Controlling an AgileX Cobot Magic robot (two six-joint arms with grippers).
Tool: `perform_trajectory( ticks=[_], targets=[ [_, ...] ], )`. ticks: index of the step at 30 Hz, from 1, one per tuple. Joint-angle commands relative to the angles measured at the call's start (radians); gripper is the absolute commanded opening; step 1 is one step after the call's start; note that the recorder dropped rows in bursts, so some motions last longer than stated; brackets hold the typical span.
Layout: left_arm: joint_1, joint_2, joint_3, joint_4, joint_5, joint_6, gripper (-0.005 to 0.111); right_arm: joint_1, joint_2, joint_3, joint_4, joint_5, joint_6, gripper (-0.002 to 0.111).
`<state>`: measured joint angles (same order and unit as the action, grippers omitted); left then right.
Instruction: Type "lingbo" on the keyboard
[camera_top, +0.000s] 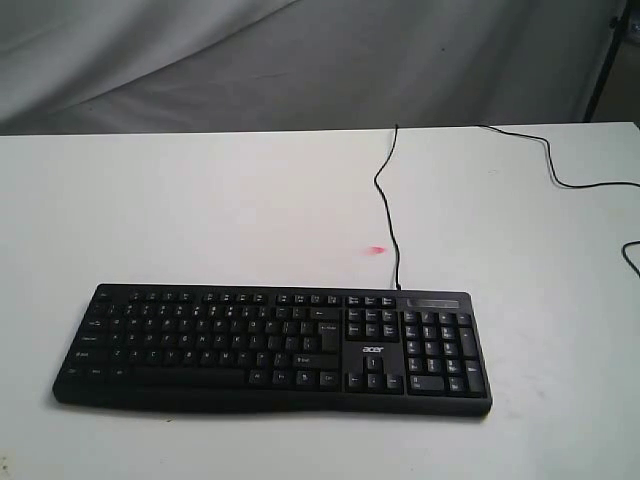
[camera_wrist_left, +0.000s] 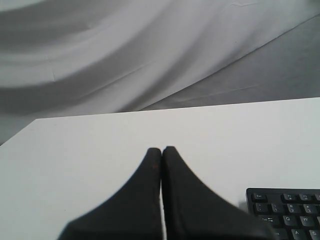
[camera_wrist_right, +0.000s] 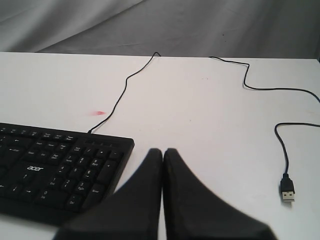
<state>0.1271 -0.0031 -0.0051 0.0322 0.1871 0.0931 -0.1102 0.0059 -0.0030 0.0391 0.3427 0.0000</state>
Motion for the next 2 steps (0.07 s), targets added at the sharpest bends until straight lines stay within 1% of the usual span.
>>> perform_trajectory(
  ticks=[1, 2],
  targets=[
    [-0.004, 0.003, 0.005, -0.001, -0.006, -0.003, 0.001, -0.009, -0.006, 0.003, -0.007, -0.001, 0.000, 0.000],
    [-0.004, 0.003, 0.005, -0.001, -0.006, -0.003, 0.001, -0.009, -0.006, 0.003, -0.007, -0.001, 0.000, 0.000]
  ],
)
